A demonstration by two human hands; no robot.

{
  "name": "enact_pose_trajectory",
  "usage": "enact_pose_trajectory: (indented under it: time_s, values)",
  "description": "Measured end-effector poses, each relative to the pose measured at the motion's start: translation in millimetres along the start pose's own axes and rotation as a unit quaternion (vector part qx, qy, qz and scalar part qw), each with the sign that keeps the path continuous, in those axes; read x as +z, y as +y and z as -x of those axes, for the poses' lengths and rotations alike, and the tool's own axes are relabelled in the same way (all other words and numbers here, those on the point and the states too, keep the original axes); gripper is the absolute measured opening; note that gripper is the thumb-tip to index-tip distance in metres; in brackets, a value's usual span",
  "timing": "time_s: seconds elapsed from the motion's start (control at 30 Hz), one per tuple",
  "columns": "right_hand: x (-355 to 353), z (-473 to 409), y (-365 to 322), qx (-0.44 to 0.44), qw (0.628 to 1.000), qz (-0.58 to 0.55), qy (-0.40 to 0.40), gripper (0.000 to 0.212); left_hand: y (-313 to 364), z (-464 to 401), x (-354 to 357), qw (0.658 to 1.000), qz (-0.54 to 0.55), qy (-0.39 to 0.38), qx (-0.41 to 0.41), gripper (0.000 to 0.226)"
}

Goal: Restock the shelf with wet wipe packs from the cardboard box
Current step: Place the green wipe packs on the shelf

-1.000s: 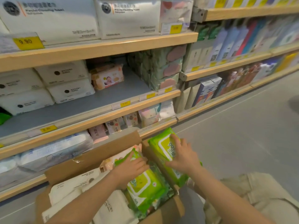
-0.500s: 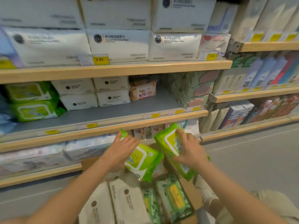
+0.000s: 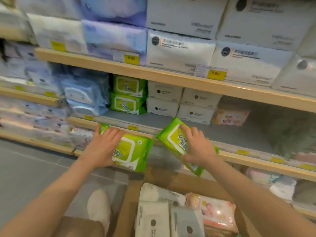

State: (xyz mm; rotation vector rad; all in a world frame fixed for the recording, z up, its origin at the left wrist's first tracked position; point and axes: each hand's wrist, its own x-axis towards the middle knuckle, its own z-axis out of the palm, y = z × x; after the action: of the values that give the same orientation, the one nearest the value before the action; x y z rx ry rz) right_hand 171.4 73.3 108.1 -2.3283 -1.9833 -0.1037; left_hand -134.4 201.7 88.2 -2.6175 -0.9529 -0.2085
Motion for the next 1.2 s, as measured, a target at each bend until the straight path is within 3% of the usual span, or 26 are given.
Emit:
enact_pose_trajectory:
  time_s: [0.23,0.57,0.67,0.83,0.93,1.07,1.2]
  values:
    - [14,-111,-42,-0.088,0.993,0.076,0.016,0.105,-63,-4,41,0.994,0.011,0.031,-0.102,0.105]
    - [38,-232,-64,-0.115,0.978,0.17,0.048,0.105,-86,-29,92,0.996,0.009,0.033,-0.084,0.101]
    - [63,-237,-52,-0.132,0.981,0.139,0.012,0.099,-88,-32,98,0.995,0.02,0.033,-0.088,0.102]
    - [63,-228,-50,-0.164,0.986,0.016,0.009,0.07,-81,-36,96,0.995,0.036,0.035,-0.09,0.1]
    - [59,-217,-42,-0.12,0.992,-0.035,0.011,0.071,-77,-37,94,0.995,0.034,0.035,-0.084,0.101]
    - [72,-200,-31,0.027,0.994,-0.104,-0.007,0.067,-74,-34,91,0.995,0.034,0.044,-0.081,0.101]
    - [78,-194,-55,-0.023,0.993,-0.11,0.031,0.057,-78,-26,91,0.995,0.029,0.036,-0.09,0.102]
